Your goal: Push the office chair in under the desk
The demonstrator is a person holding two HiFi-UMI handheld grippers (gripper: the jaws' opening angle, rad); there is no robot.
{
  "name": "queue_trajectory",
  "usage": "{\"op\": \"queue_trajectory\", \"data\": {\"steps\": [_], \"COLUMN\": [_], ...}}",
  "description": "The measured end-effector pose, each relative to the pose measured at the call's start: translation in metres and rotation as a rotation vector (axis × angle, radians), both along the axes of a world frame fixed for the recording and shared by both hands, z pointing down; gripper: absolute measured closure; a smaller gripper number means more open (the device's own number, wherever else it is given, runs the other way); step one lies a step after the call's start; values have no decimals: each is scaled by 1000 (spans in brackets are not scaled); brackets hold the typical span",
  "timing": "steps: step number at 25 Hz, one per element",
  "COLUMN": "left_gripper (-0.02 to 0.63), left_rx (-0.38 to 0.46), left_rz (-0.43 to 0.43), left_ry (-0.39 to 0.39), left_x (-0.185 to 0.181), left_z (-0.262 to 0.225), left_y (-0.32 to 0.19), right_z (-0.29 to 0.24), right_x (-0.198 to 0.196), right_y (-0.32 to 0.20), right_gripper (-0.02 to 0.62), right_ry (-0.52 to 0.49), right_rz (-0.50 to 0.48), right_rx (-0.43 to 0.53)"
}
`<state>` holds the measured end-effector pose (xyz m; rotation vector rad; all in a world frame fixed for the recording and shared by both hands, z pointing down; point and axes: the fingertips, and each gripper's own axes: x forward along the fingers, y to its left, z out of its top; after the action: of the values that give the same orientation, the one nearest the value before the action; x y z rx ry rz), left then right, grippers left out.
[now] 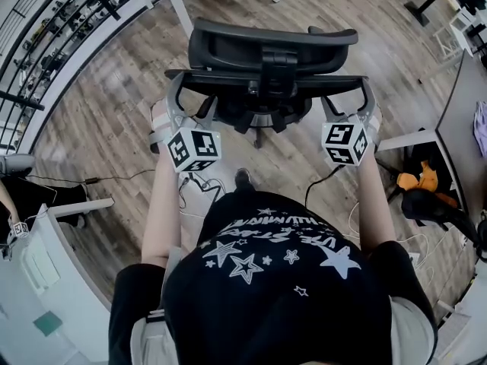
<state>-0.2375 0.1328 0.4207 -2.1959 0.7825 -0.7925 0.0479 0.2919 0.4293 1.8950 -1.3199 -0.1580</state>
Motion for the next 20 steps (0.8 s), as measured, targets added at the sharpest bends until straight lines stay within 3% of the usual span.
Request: {"op": "queue_trajectory", "data": {"steps": [5,12,13,20], "left_gripper": [213,236,287,292], "left_rx": [62,100,115,150], "left_rz": [-10,-2,-1,18], "left_ry": [-64,-111,-113,-89], "left_x": [6,16,17,18], "left_z": [-2,3,2,-4], "left_y": [-21,-46,-48,-49], "right_z": [-11,-11,-10,-5], "right_x": [7,15,15,23], "right_y": [-16,-37,-38,-40], "right_gripper": [126,176,187,228], "right_ry": [93,114,109,153], "right_rz": [-9,-4,-5,48], "right_rx": [-24,-55,-68,-185]}}
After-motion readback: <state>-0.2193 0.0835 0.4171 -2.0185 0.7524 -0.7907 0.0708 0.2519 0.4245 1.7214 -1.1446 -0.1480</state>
